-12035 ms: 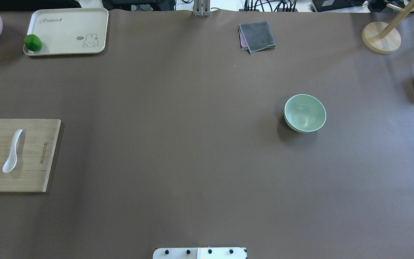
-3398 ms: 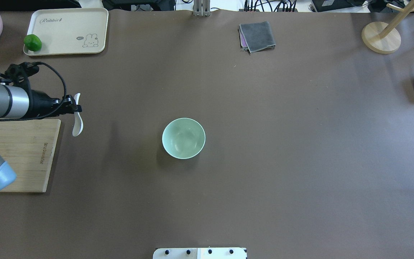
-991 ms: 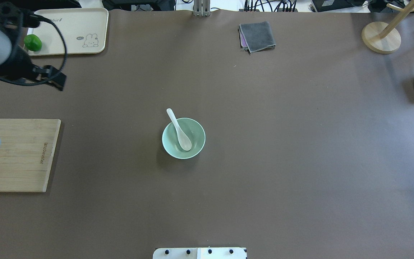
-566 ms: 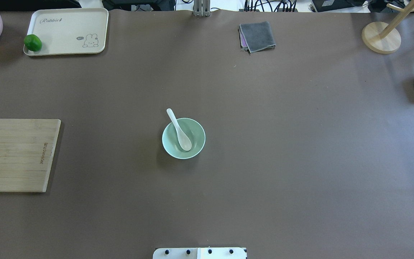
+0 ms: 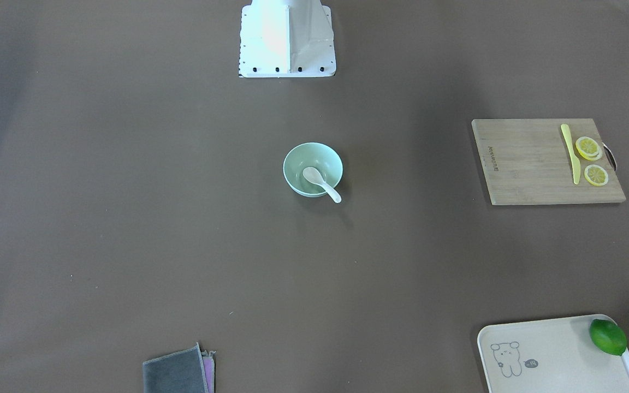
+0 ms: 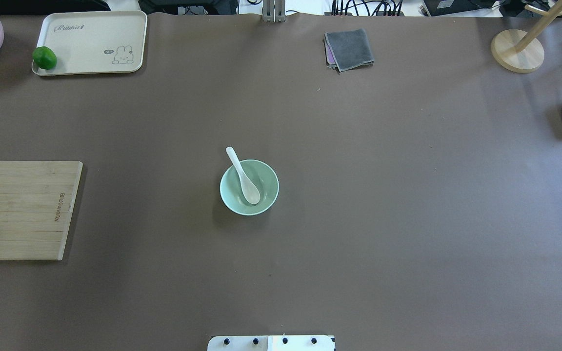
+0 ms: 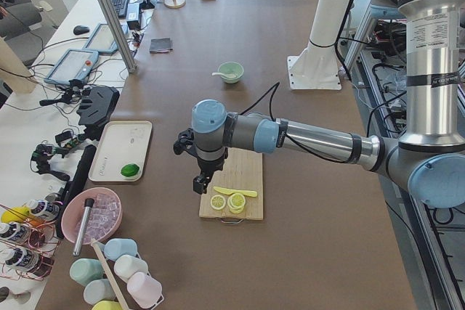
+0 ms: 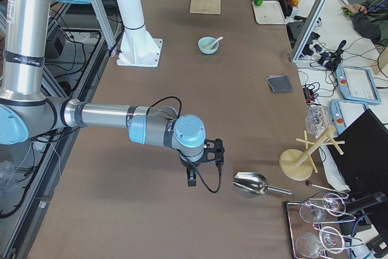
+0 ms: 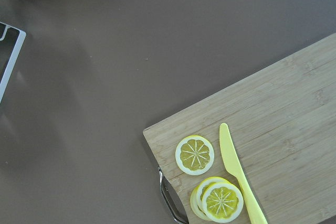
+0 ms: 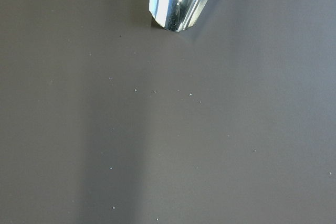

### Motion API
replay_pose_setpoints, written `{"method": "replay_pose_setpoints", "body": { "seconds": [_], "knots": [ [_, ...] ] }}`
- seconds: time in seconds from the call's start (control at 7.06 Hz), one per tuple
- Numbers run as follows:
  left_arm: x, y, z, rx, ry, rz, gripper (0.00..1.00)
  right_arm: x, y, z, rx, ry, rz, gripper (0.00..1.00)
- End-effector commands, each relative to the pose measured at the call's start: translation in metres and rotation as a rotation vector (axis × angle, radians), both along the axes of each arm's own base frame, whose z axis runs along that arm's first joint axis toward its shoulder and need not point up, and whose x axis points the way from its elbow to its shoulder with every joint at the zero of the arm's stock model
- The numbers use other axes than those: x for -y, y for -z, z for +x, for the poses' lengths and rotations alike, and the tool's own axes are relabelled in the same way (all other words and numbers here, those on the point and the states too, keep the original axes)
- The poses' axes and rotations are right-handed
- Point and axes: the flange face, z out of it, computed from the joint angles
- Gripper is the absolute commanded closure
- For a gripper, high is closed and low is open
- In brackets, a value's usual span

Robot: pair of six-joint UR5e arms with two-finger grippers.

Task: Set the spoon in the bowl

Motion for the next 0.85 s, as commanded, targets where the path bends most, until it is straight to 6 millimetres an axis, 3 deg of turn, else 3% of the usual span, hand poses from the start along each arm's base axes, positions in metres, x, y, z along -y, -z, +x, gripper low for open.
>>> {"method": "replay_pose_setpoints", "body": {
  "seconds": [0.0, 0.14, 0.28, 0.71],
  "knots": [
    [-0.001, -0.042, -0.009, 0.001, 0.022, 0.044, 0.02, -0.008, -0.005, -0.001, 0.001, 0.000, -0.007, 0.00],
    [-0.011, -0.068, -0.011, -0.003, 0.024, 0.037, 0.02, -0.008, -0.005, -0.001, -0.001, 0.000, -0.007, 0.00],
    [-0.021, -0.066, -0.026, -0.024, 0.058, 0.037, 0.02, -0.006, -0.004, -0.001, -0.004, 0.003, -0.005, 0.00],
    [-0.025, -0.070, -0.032, -0.058, 0.081, -0.174, 0.02, -0.005, -0.003, -0.001, -0.003, 0.003, -0.003, 0.00]
  ]
}}
